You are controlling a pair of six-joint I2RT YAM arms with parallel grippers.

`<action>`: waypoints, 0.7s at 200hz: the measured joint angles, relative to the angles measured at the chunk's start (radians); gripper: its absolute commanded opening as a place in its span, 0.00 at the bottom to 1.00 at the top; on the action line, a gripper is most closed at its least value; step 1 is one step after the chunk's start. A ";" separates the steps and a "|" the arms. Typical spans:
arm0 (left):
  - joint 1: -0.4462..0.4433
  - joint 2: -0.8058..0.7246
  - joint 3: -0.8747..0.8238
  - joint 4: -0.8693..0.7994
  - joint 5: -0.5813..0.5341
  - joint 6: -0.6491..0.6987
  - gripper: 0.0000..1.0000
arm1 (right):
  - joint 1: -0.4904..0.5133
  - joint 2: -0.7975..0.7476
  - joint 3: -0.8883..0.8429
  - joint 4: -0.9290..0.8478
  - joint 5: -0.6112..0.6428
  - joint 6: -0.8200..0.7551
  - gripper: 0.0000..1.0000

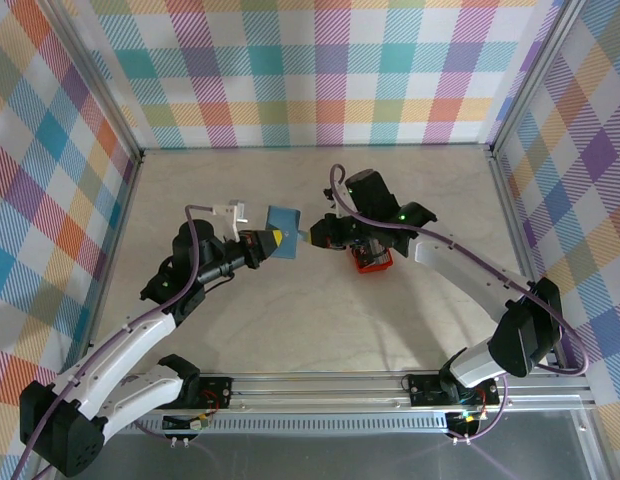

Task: Put the credit cards into the card holder

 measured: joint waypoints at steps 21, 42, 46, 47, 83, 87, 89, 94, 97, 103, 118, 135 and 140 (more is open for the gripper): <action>0.000 0.019 -0.053 0.047 -0.009 -0.024 0.00 | -0.003 0.005 -0.011 -0.011 0.007 -0.013 0.00; 0.000 0.042 -0.118 0.106 -0.026 -0.049 0.00 | -0.001 0.027 -0.023 -0.020 0.035 -0.019 0.00; 0.000 0.047 -0.130 0.117 -0.027 -0.051 0.00 | 0.001 0.031 -0.026 -0.021 0.040 -0.022 0.00; 0.000 0.048 -0.132 0.120 -0.027 -0.052 0.00 | 0.002 0.034 -0.027 -0.022 0.043 -0.023 0.00; -0.003 0.109 -0.217 0.217 -0.034 -0.079 0.00 | 0.018 0.117 -0.036 -0.048 0.102 -0.041 0.00; -0.003 0.117 -0.223 0.225 -0.034 -0.083 0.00 | 0.021 0.127 -0.036 -0.049 0.110 -0.041 0.00; -0.003 0.121 -0.227 0.230 -0.034 -0.082 0.00 | 0.022 0.134 -0.036 -0.051 0.114 -0.041 0.00; -0.004 0.132 -0.235 0.241 -0.035 -0.087 0.00 | 0.026 0.145 -0.036 -0.053 0.122 -0.041 0.00; -0.004 0.138 -0.240 0.248 -0.035 -0.087 0.00 | 0.029 0.153 -0.036 -0.055 0.129 -0.041 0.00; -0.005 0.149 -0.249 0.258 -0.038 -0.092 0.00 | 0.034 0.167 -0.036 -0.057 0.142 -0.041 0.00; -0.005 0.177 -0.274 0.290 -0.043 -0.102 0.00 | 0.045 0.198 -0.036 -0.062 0.166 -0.040 0.00; -0.005 0.212 -0.288 0.320 -0.046 -0.106 0.00 | 0.049 0.229 -0.036 -0.064 0.188 -0.040 0.00; -0.005 0.224 -0.290 0.330 -0.046 -0.106 0.00 | 0.050 0.237 -0.035 -0.064 0.193 -0.040 0.00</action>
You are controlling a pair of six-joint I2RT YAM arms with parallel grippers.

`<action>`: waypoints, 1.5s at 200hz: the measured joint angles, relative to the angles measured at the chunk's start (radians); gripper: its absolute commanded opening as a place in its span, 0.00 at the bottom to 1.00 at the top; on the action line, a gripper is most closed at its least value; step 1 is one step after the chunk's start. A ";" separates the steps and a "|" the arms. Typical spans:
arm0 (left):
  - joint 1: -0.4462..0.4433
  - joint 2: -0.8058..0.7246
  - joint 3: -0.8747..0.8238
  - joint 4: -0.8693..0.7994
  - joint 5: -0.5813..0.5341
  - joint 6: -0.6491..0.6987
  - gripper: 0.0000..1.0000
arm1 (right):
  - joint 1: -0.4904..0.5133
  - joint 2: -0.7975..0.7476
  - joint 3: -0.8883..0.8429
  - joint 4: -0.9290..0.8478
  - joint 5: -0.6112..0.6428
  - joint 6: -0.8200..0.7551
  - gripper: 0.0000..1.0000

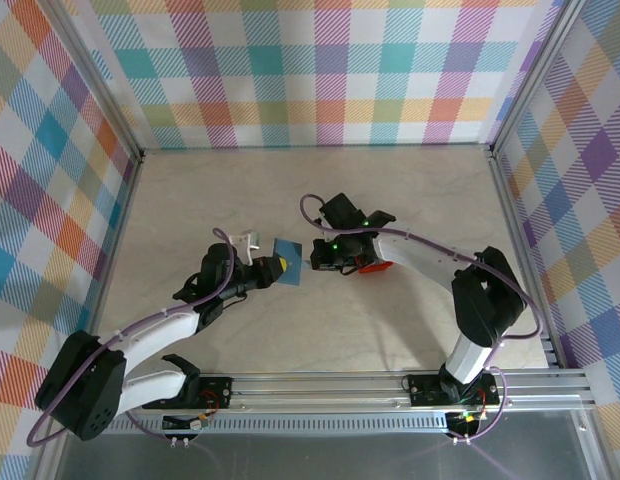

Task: Put the credit cards into the card holder

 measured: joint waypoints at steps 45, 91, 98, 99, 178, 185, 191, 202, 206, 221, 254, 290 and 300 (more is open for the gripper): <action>-0.001 0.123 -0.013 0.111 -0.016 -0.016 0.00 | 0.000 0.075 0.032 -0.018 0.048 -0.001 0.00; -0.002 0.267 -0.024 0.258 -0.022 -0.044 0.00 | 0.000 0.119 0.060 -0.042 0.077 -0.009 0.00; -0.002 0.288 -0.026 0.282 -0.022 -0.051 0.00 | 0.000 0.124 0.066 -0.043 0.080 -0.012 0.00; -0.002 0.289 -0.026 0.285 -0.022 -0.051 0.00 | 0.000 0.126 0.068 -0.043 0.082 -0.012 0.00; -0.002 0.438 -0.063 0.496 -0.021 -0.100 0.00 | -0.012 0.174 0.095 -0.065 0.082 -0.022 0.00; -0.002 0.446 -0.063 0.503 -0.021 -0.101 0.00 | -0.012 0.174 0.095 -0.066 0.082 -0.023 0.00; -0.002 0.451 -0.063 0.510 -0.021 -0.103 0.02 | -0.012 0.174 0.095 -0.066 0.082 -0.023 0.00; -0.002 0.458 -0.064 0.524 -0.021 -0.106 0.06 | -0.012 0.174 0.095 -0.065 0.082 -0.023 0.00; -0.002 0.460 -0.064 0.526 -0.022 -0.107 0.07 | -0.012 0.174 0.095 -0.065 0.082 -0.023 0.00; -0.002 0.465 -0.070 0.542 -0.022 -0.111 0.10 | -0.012 0.175 0.095 -0.065 0.082 -0.023 0.00; -0.002 0.497 -0.074 0.573 -0.022 -0.126 0.11 | -0.013 0.187 0.095 -0.064 0.083 -0.027 0.00; -0.002 0.546 -0.075 0.608 -0.029 -0.145 0.32 | -0.013 0.206 0.095 -0.068 0.084 -0.027 0.00; -0.002 0.547 -0.076 0.605 -0.037 -0.145 0.42 | -0.013 0.208 0.095 -0.073 0.086 -0.027 0.00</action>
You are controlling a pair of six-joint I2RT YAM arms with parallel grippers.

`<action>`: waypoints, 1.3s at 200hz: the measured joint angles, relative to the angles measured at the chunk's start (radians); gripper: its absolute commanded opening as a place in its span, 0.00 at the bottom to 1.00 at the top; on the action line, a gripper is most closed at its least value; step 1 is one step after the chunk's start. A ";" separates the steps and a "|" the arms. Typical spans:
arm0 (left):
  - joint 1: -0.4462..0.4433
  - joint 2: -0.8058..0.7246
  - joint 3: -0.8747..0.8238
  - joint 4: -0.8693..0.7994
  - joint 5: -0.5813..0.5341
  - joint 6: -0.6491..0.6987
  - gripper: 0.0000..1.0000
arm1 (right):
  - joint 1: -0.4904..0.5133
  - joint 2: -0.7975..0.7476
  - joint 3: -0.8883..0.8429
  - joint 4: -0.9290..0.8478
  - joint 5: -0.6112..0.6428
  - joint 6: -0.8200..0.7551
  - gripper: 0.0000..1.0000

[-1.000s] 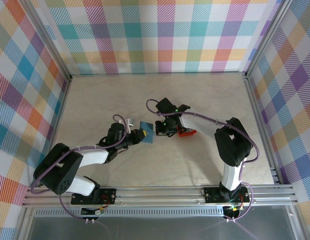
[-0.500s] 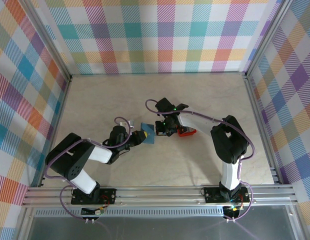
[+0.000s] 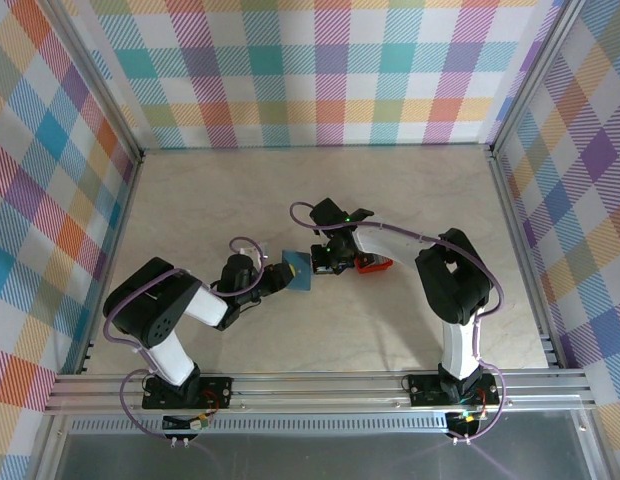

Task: Put the credit cards into the card holder

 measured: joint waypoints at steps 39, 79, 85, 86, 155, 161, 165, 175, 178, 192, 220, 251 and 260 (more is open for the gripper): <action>0.000 -0.084 0.000 -0.097 -0.042 0.016 0.60 | -0.006 0.000 0.000 -0.010 0.005 -0.006 0.00; 0.000 -0.277 0.053 -0.393 -0.095 0.077 0.64 | -0.014 0.000 0.000 -0.010 0.007 -0.016 0.19; 0.000 -0.310 0.066 -0.441 -0.103 0.088 0.65 | -0.016 0.000 0.000 -0.010 0.007 -0.017 0.23; 0.000 -0.314 0.067 -0.446 -0.105 0.090 0.65 | -0.017 0.000 0.000 -0.010 0.007 -0.016 0.24; 0.000 -0.478 0.140 -0.805 -0.145 0.155 0.66 | -0.032 0.000 -0.002 -0.007 0.007 -0.041 0.34; 0.000 -0.480 0.142 -0.826 -0.150 0.158 0.66 | -0.032 0.000 -0.003 -0.007 0.007 -0.044 0.34; 0.000 -0.480 0.143 -0.835 -0.152 0.159 0.66 | -0.032 0.000 -0.004 -0.007 0.007 -0.045 0.34; 0.000 -0.481 0.144 -0.858 -0.158 0.162 0.66 | -0.032 0.000 -0.005 -0.007 0.011 -0.049 0.34; 0.000 -0.481 0.145 -0.864 -0.159 0.162 0.66 | -0.032 0.000 -0.005 -0.007 0.013 -0.051 0.35; 0.000 -0.482 0.146 -0.881 -0.162 0.166 0.66 | -0.032 0.002 -0.005 -0.006 0.023 -0.056 0.35; -0.005 -0.483 0.148 -0.902 -0.168 0.170 0.66 | -0.032 0.020 -0.005 -0.006 0.038 -0.076 0.35; -0.005 -0.483 0.148 -0.904 -0.169 0.170 0.66 | -0.032 0.052 -0.005 -0.006 0.051 -0.089 0.34; -0.006 -0.483 0.148 -0.906 -0.169 0.171 0.66 | -0.032 0.056 -0.005 -0.006 0.057 -0.093 0.34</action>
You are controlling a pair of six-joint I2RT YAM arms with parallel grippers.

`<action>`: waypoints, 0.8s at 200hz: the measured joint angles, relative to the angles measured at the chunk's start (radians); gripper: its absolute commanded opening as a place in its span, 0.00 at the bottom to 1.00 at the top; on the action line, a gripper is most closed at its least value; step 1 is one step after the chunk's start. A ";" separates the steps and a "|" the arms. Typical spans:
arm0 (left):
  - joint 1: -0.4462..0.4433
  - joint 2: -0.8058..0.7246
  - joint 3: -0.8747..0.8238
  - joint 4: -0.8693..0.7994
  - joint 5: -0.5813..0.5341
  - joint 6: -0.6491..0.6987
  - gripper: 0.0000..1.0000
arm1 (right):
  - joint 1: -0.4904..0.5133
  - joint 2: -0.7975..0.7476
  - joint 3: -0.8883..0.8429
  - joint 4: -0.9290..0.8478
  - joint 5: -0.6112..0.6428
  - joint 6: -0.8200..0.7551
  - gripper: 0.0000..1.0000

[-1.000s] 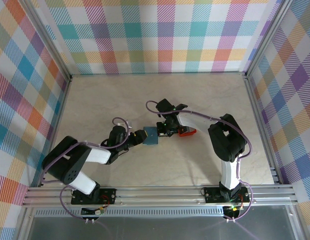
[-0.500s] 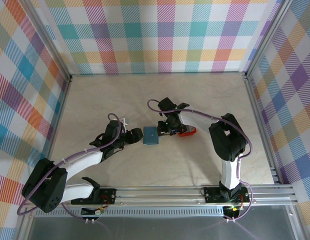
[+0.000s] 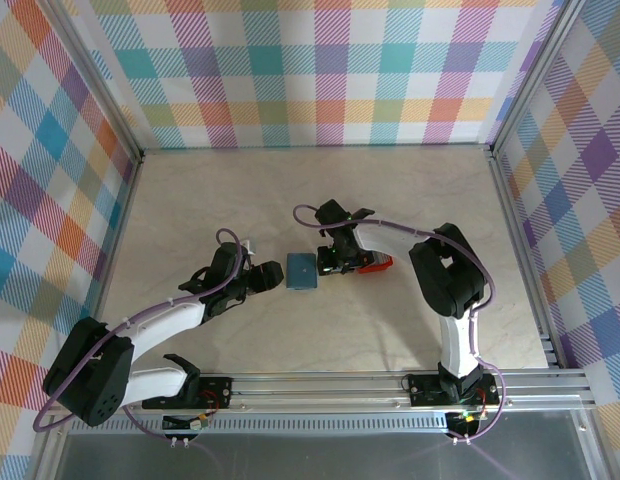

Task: Put the credit cards into the card holder

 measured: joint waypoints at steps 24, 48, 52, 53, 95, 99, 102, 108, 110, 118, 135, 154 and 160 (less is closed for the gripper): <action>0.000 0.002 0.007 -0.013 0.000 0.004 0.65 | 0.000 0.002 0.000 0.000 0.018 -0.008 0.35; 0.000 0.007 0.030 -0.026 -0.004 0.008 0.65 | 0.000 0.002 0.000 0.000 0.021 -0.011 0.37; 0.000 0.007 0.034 -0.027 -0.006 0.009 0.64 | 0.000 0.002 0.000 0.000 0.022 -0.011 0.37; 0.000 0.007 0.034 -0.027 -0.007 0.009 0.64 | 0.000 0.002 0.000 0.000 0.021 -0.011 0.37; -0.022 0.025 0.077 -0.080 -0.043 0.038 0.62 | -0.008 0.001 -0.001 0.006 0.003 -0.008 0.38; -0.029 0.031 0.085 -0.090 -0.052 0.042 0.63 | -0.011 0.000 -0.001 0.007 0.000 -0.007 0.38; -0.035 0.034 0.092 -0.097 -0.055 0.045 0.63 | -0.013 -0.001 -0.001 0.008 -0.003 -0.006 0.38; -0.046 0.042 0.104 -0.106 -0.063 0.049 0.63 | -0.014 -0.003 -0.002 0.010 -0.008 -0.003 0.38; -0.050 0.045 0.108 -0.109 -0.065 0.051 0.63 | -0.015 -0.004 -0.002 0.011 -0.010 -0.003 0.38; -0.064 0.055 0.122 -0.119 -0.073 0.056 0.63 | -0.019 -0.010 -0.005 0.016 -0.018 0.001 0.39; -0.087 0.075 0.145 -0.127 -0.092 0.059 0.64 | -0.032 -0.028 -0.012 0.024 -0.039 0.016 0.40; -0.103 0.089 0.156 -0.127 -0.105 0.059 0.64 | -0.046 -0.046 -0.013 0.033 -0.063 0.024 0.40; -0.105 0.090 0.156 -0.127 -0.106 0.059 0.64 | -0.047 -0.049 -0.013 0.037 -0.068 0.027 0.40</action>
